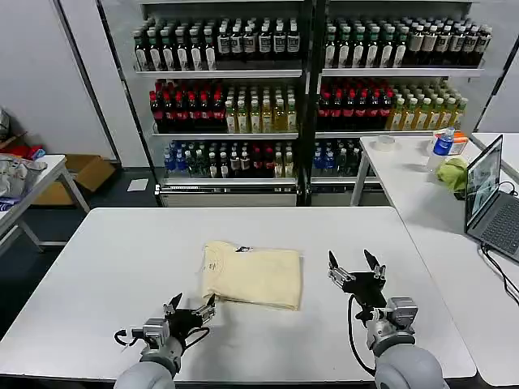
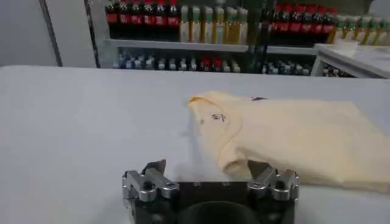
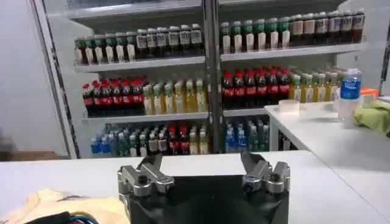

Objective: Fold and organize the clothes.

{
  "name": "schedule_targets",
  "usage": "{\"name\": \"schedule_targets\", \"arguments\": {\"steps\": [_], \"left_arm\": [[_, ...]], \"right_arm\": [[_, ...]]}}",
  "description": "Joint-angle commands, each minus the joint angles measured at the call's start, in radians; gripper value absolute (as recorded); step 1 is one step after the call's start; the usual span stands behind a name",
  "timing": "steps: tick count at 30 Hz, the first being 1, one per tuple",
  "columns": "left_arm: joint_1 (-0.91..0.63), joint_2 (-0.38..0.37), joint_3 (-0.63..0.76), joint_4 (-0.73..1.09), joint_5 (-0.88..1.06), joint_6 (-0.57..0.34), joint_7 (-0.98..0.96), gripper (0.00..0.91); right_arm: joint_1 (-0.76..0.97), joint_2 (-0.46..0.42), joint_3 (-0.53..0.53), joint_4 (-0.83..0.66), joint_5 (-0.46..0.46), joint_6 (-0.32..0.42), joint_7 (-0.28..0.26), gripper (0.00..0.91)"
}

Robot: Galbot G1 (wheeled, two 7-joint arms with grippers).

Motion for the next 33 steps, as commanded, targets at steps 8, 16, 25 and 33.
{"name": "schedule_targets", "arguments": {"steps": [8, 16, 25, 33], "left_arm": [[-0.010, 0.012, 0.014, 0.048, 0.027, 0.035, 0.016, 0.907], [-0.029, 0.014, 0.006, 0.050, 0.018, 0.039, 0.003, 0.907], [-0.053, 0.023, -0.023, 0.042, -0.003, 0.042, -0.037, 0.907], [-0.038, 0.052, -0.066, -0.075, 0.000, 0.016, -0.080, 0.907]], "right_arm": [[0.003, -0.002, 0.001, 0.002, 0.001, 0.000, 0.001, 0.907], [0.000, -0.005, 0.005, 0.002, 0.003, 0.000, 0.001, 0.907], [-0.001, 0.001, 0.004, -0.003, 0.002, 0.002, 0.003, 0.907], [0.003, 0.008, 0.003, -0.010, 0.002, 0.002, 0.005, 0.907]]}}
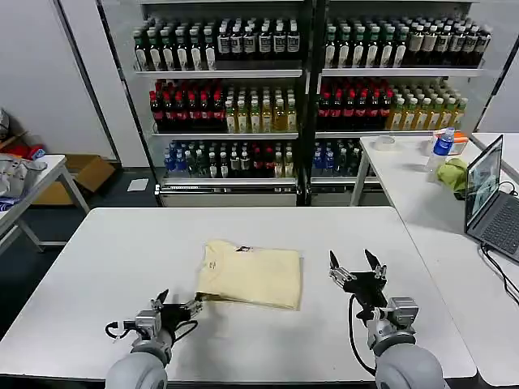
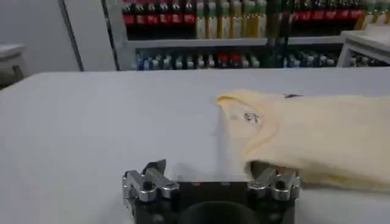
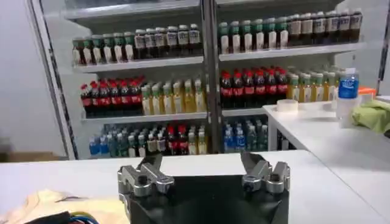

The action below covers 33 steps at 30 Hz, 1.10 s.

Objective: Fold and organize the clothes.

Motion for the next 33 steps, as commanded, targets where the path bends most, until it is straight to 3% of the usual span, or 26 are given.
{"name": "schedule_targets", "arguments": {"steps": [1, 16, 22, 33], "left_arm": [[0.005, 0.022, -0.037, -0.106, -0.003, -0.023, -0.040, 0.907], [0.124, 0.037, -0.080, -0.151, 0.022, -0.051, -0.029, 0.907], [0.175, 0.053, -0.162, -0.227, -0.049, -0.076, -0.027, 0.907], [0.146, 0.062, -0.161, -0.311, -0.157, -0.140, 0.003, 0.907]], "right_arm": [[0.003, 0.006, -0.001, -0.006, 0.000, 0.000, 0.002, 0.907], [0.022, 0.014, 0.002, -0.014, -0.005, -0.001, 0.003, 0.907], [0.008, 0.002, 0.009, 0.003, -0.097, 0.034, -0.006, 0.907], [-0.054, -0.011, 0.039, 0.048, -0.150, 0.087, -0.043, 0.907]]}}
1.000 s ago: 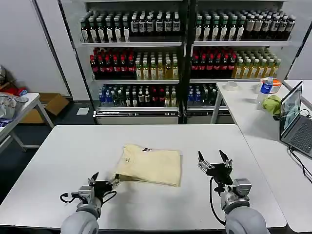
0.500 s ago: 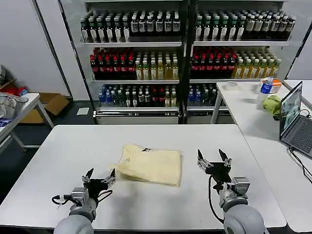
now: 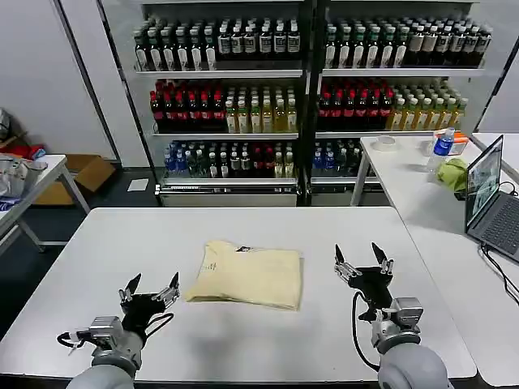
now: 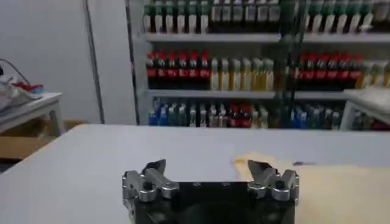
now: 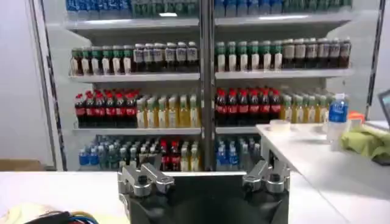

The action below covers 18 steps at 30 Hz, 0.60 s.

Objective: Fold and organize the clothes.

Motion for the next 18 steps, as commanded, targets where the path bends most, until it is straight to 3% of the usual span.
{"name": "schedule_targets", "arguments": {"steps": [1, 7, 18], "left_arm": [[0.013, 0.006, -0.034, -0.082, -0.078, -0.043, 0.017, 0.907], [0.016, 0.001, -0.033, -0.086, -0.074, -0.049, 0.018, 0.907], [0.038, -0.005, -0.031, -0.110, -0.053, -0.058, 0.036, 0.907]], "right_arm": [[-0.047, -0.009, 0.017, 0.038, -0.077, 0.054, -0.027, 0.907], [-0.083, -0.006, 0.021, 0.049, -0.146, 0.054, -0.039, 0.907], [-0.127, 0.011, 0.035, 0.069, -0.167, 0.074, -0.052, 0.907]]}}
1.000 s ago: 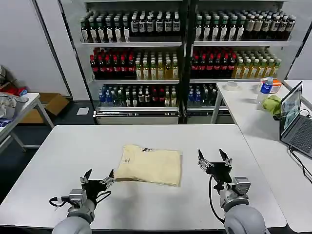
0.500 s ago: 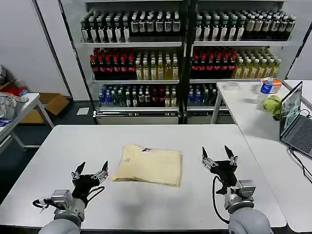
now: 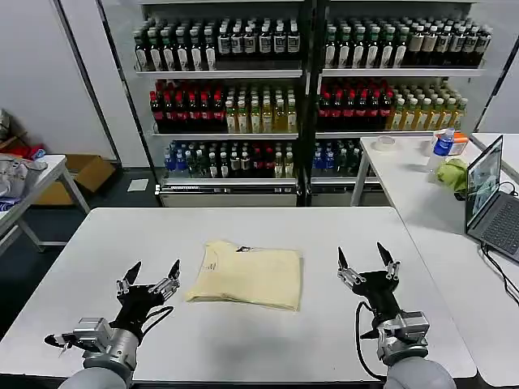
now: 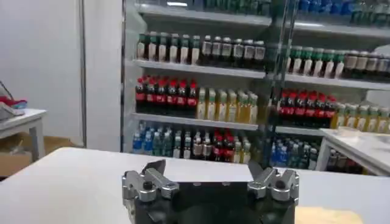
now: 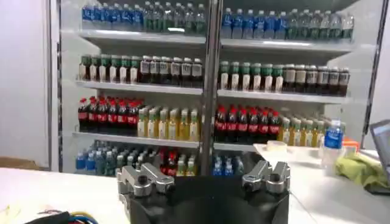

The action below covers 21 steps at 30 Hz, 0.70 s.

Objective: Fold and organize the clothes.

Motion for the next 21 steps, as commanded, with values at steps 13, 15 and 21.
{"name": "schedule_targets", "arguments": {"steps": [13, 15, 21], "left_arm": [[0.042, -0.012, -0.002, -0.053, 0.031, -0.016, 0.033, 0.907], [0.045, -0.013, -0.002, -0.055, 0.035, -0.017, 0.038, 0.907], [0.060, -0.015, -0.005, -0.077, 0.036, -0.017, 0.049, 0.907]], "right_arm": [[-0.064, 0.013, 0.026, 0.053, -0.062, -0.002, 0.001, 0.907], [-0.064, 0.016, 0.027, 0.057, -0.062, -0.005, 0.003, 0.907], [-0.071, 0.019, 0.031, 0.068, -0.062, -0.011, 0.004, 0.907]]}}
